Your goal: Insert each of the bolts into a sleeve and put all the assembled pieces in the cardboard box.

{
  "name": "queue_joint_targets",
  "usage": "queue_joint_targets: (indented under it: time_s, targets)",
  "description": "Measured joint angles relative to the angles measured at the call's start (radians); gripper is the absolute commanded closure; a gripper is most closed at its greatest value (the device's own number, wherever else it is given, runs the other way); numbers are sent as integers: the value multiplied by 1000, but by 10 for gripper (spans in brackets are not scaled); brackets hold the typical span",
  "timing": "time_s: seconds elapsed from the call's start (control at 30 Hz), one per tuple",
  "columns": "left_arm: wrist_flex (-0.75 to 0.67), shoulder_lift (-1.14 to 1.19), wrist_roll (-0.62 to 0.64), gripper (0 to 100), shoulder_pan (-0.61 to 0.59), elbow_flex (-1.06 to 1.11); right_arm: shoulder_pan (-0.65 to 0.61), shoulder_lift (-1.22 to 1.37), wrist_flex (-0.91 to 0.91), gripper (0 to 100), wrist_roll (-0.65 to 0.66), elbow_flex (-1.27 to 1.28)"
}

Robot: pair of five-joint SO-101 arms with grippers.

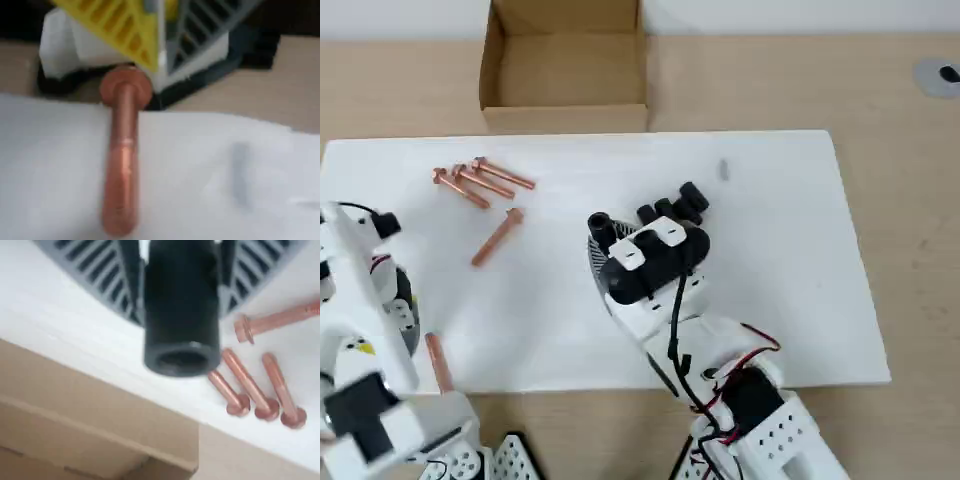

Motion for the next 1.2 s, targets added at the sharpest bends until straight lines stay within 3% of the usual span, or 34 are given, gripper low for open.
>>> queue_joint_targets:
  time_s: [0.27,0.47,0.83,1.2]
  targets:
    - [0,222,-9,988,-11,-29,0,0,2,989,0,0]
    - [-2,226,-54,902,-17,-34,0,0,2,989,0,0]
    - [-23,-9,-101,897,-54,28,0,0,28,989,0,0]
    - [-121,-26,-104,897,-54,101,0,0,28,989,0,0]
